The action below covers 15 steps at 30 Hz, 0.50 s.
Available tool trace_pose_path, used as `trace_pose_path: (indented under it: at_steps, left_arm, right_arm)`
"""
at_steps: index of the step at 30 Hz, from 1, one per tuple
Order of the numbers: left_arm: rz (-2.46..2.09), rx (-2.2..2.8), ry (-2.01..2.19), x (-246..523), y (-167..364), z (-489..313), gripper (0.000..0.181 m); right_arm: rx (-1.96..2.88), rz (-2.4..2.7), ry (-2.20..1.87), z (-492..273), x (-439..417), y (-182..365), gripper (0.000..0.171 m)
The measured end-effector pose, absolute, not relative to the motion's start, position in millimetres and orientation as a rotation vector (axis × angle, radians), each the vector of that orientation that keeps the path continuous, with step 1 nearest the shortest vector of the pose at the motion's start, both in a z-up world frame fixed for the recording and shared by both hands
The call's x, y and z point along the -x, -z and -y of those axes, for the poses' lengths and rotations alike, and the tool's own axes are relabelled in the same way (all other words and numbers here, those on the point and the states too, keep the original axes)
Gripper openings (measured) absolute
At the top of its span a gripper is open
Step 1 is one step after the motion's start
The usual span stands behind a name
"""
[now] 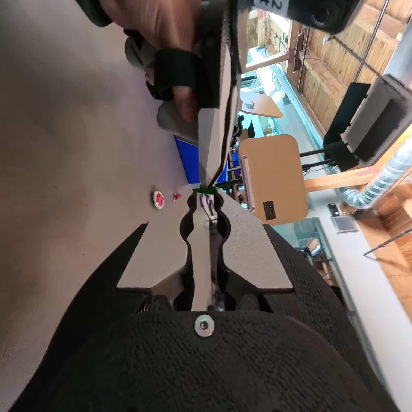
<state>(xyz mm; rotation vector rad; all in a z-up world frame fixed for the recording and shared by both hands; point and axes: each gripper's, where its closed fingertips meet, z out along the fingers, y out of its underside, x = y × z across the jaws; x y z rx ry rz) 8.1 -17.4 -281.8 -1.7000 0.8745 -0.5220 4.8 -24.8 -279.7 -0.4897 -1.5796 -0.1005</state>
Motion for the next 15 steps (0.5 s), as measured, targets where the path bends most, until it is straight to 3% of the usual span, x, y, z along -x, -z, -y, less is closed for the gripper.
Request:
trace_pose_path:
  at_steps: [1, 5, 11, 15]
  left_arm:
    - [-0.886, 1.688, 0.519, -8.7, 281.7, 18.4, 0.007]
    - [-0.913, 1.598, 0.444, -9.6, 277.0, 20.4, 0.005]
    - [-0.865, 1.316, 0.305, -12.4, 241.4, 32.0, 0.005]
    - [-0.857, 1.193, 0.245, -16.1, 225.4, 42.6, 0.005]
  right_arm:
    - [0.461, 1.585, 0.126, 25.9, -5.1, 280.1, 0.013]
    - [0.444, 1.552, 0.134, 28.0, -6.0, 273.9, 0.012]
    - [0.73, 1.332, -0.493, 38.9, -12.0, 234.0, 0.013]
    - [0.757, 1.272, -0.702, 47.8, -14.8, 222.2, 0.009]
